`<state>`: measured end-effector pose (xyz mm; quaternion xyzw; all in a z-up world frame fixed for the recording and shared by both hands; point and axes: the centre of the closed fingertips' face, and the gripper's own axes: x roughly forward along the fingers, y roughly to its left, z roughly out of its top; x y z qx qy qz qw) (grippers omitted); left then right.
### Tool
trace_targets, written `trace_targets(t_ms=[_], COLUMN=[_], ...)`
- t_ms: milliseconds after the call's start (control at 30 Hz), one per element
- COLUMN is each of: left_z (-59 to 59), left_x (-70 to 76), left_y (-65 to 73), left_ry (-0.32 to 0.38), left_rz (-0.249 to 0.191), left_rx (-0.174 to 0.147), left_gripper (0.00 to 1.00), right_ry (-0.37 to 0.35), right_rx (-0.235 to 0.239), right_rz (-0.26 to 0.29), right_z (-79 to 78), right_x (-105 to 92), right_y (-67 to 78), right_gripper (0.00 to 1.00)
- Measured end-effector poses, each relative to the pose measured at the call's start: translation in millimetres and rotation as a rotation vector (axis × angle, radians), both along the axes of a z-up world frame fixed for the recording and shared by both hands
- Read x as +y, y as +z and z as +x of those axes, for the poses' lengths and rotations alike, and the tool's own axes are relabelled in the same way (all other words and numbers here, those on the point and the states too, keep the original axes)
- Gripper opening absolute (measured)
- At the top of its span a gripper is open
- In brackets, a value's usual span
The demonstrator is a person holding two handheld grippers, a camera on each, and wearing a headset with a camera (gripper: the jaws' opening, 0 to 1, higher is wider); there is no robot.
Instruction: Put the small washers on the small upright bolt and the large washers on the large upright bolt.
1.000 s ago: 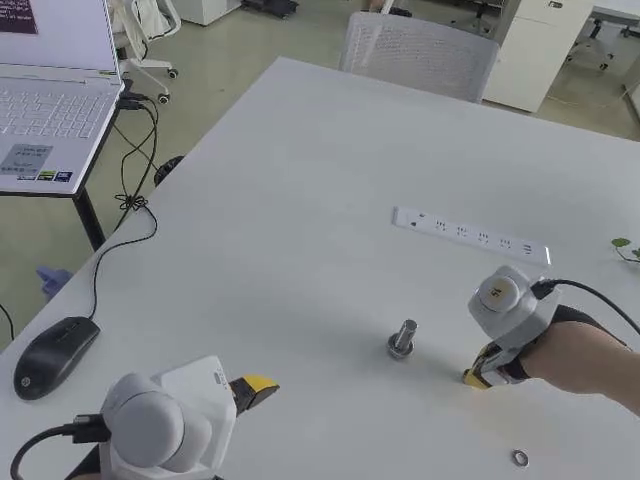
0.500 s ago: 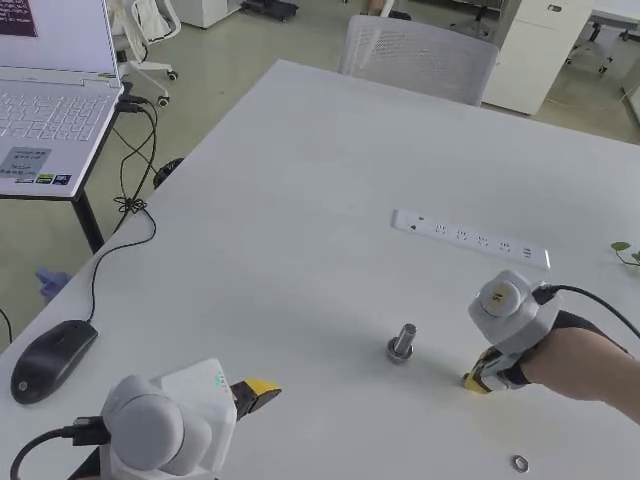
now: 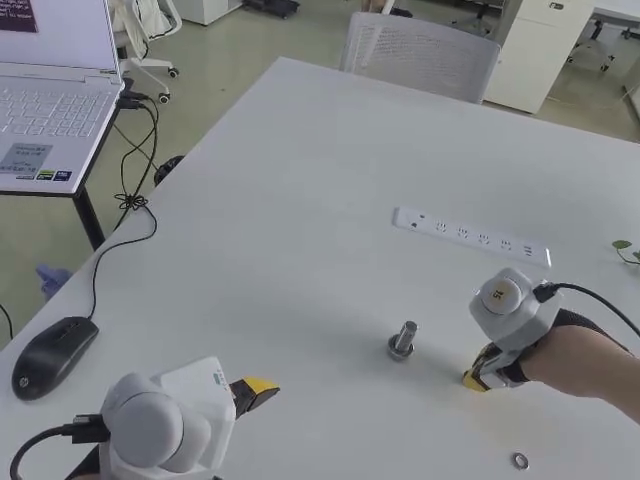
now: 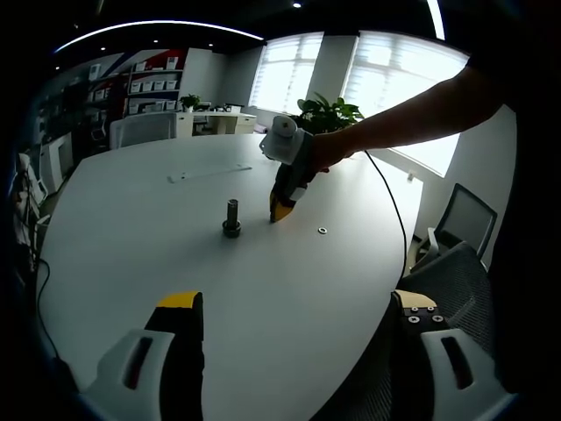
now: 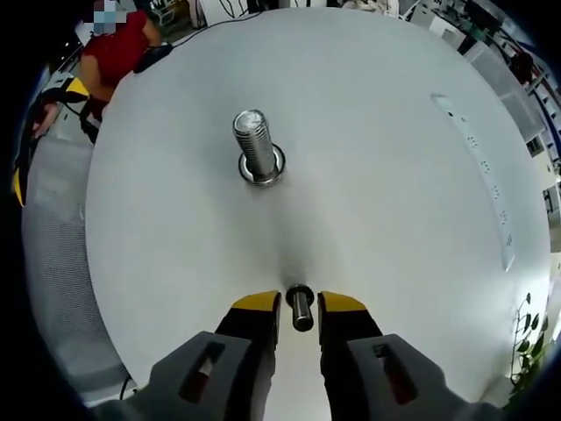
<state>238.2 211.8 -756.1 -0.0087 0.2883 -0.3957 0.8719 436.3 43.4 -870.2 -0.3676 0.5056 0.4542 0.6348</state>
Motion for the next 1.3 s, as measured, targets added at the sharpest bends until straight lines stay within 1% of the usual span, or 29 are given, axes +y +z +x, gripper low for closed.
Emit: trace_targets(t_ms=[100, 433, 600, 767, 1000, 1200, 1300], left_z=[-0.9, -1.2, -1.7, -1.6, -1.3, -1.7, -1.4], left_x=[0.4, -0.4, -1.9, -2.7, -4.0, -2.3, -2.8], left_y=[-0.4, -0.7, 0.1, 2.0, 7.2, 10.9, 13.8], left_ry=[0.001, 0.001, 0.0, -0.001, -0.005, 0.002, 0.003], left_rz=[-0.001, -0.001, -0.002, -0.001, 0.004, 0.006, 0.007], left_rx=[0.001, 0.004, 0.002, -0.002, -0.013, -0.024, -0.033], left_gripper=[0.88, 0.88, 0.88, 0.88, 0.88, 0.88, 0.89], right_ry=[0.0, 0.011, 0.009, 0.004, 0.0, -0.004, -0.002], right_rx=[0.004, 0.006, -0.001, -0.004, -0.01, -0.017, -0.016], right_rz=[0.006, -0.002, 0.001, 0.003, 0.007, 0.015, 0.017], right_z=[-0.3, 0.9, 5.2, 5.2, 4.2, 6.3, 3.6], right_x=[1.5, 0.5, -1.5, -3.0, -1.6, 0.9, 2.0], right_y=[-0.5, 1.6, 6.3, 12.1, 19.2, 26.3, 30.6], right_gripper=[0.2, 0.2, 0.2, 0.2, 0.2, 0.2, 0.2])
